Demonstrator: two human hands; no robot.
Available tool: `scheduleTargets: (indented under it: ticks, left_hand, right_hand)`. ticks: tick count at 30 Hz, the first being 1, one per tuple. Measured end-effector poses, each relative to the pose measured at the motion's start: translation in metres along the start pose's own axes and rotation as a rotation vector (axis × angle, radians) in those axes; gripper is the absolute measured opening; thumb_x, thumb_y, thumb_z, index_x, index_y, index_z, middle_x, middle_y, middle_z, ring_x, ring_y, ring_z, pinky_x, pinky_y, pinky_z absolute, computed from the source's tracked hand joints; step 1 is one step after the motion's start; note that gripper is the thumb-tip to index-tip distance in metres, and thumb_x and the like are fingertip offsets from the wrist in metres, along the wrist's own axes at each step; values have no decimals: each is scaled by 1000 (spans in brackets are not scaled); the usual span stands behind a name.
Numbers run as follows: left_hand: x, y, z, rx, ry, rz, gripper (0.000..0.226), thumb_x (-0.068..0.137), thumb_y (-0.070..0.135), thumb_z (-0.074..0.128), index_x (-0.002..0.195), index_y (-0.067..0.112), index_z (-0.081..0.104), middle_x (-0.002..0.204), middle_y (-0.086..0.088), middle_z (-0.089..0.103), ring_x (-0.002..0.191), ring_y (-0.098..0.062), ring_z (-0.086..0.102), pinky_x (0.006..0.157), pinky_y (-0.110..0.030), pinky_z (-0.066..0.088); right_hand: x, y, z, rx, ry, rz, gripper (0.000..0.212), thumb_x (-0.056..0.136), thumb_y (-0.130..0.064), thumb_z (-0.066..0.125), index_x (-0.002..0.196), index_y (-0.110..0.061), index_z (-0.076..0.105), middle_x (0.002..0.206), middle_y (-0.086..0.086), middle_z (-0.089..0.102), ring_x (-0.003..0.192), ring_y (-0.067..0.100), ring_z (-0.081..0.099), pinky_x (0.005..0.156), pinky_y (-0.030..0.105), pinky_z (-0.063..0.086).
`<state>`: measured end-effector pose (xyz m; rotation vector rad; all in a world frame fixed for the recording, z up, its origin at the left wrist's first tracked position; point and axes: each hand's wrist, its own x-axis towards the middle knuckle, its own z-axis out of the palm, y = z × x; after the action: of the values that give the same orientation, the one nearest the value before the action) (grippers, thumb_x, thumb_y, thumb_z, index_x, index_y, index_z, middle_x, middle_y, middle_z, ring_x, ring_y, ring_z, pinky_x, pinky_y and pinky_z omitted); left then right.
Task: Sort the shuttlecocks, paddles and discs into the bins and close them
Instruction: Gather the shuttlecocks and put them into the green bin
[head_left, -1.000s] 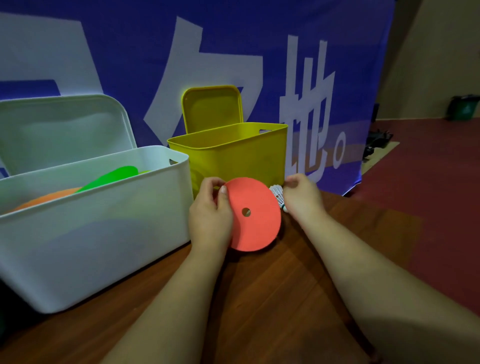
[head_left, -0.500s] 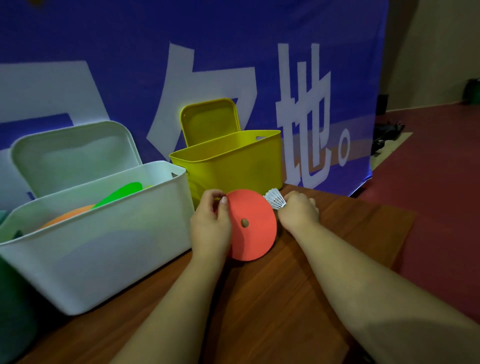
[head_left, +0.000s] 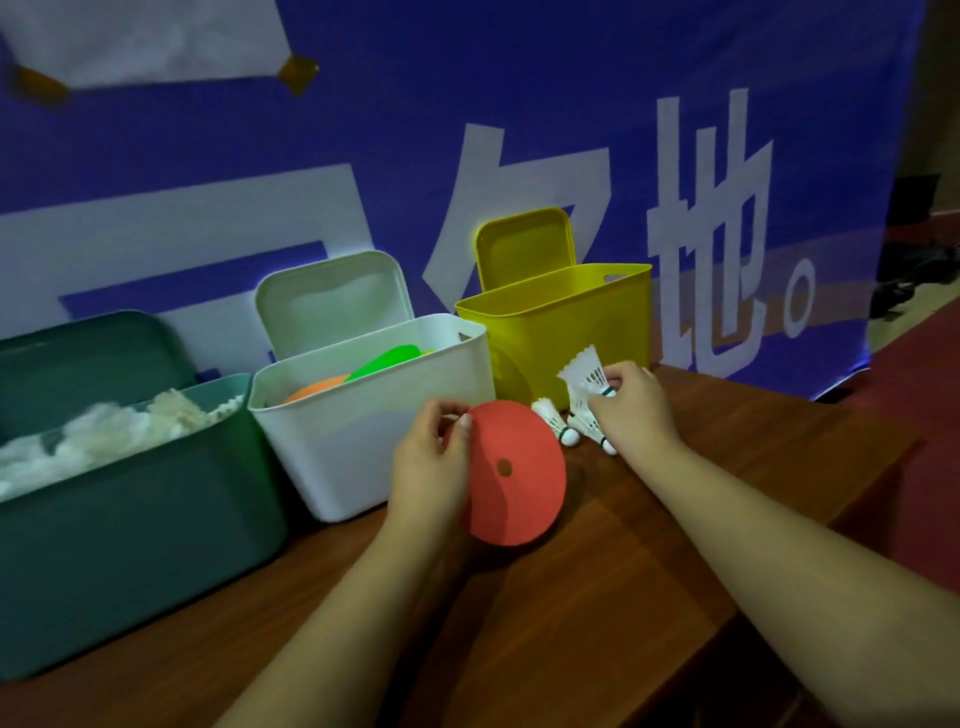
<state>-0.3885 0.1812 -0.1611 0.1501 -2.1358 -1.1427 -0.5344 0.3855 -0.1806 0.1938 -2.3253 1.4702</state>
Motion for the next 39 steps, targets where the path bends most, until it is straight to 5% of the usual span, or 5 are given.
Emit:
scheduleTargets:
  ticks: [9,19,23,33,39]
  left_hand:
    - [-50,7,-145,-25,49,-149,7,98,36,66,94,33,70,90,1,73,80,-15,66,73,-37,52]
    - [-104,6,-320,-162,224,-368,11,98,27,72,95,18,76,75,-1,74,63,-15,67,55,-31,57]
    - [-116,-2,-384,-57,366,-332,9,95,29,75,97,21,77,88,-6,77,72,-20,71,57,-42,63]
    - [-113,-4,-481,99,731,-234,6,97,29,69,97,26,74,88,2,73,71,-17,67,43,-23,49]
    - [-65,-2,-522,330,833,-47,11,92,27,69,100,25,76,87,9,74,81,-5,70,68,-24,58]
  right_hand:
    - [-89,-107,43,76,-192,-170,27,85,-19,74,111,-19,68,110,-2,67,99,18,62,77,30,42]
    - [-169,-222,127,191,-362,-338,42,86,-19,75,127,-20,65,106,-4,72,94,18,66,85,30,48]
    - [-194,-266,157,310,-373,-396,54,90,-25,76,140,-24,57,101,-12,67,91,13,64,87,32,50]
    - [-230,-358,207,304,-348,-718,78,99,-18,64,158,-52,28,97,-4,62,80,13,60,72,30,49]
    - [-227,-389,245,296,-317,-711,74,94,-16,62,155,-47,33,97,-2,61,76,21,60,73,34,50]
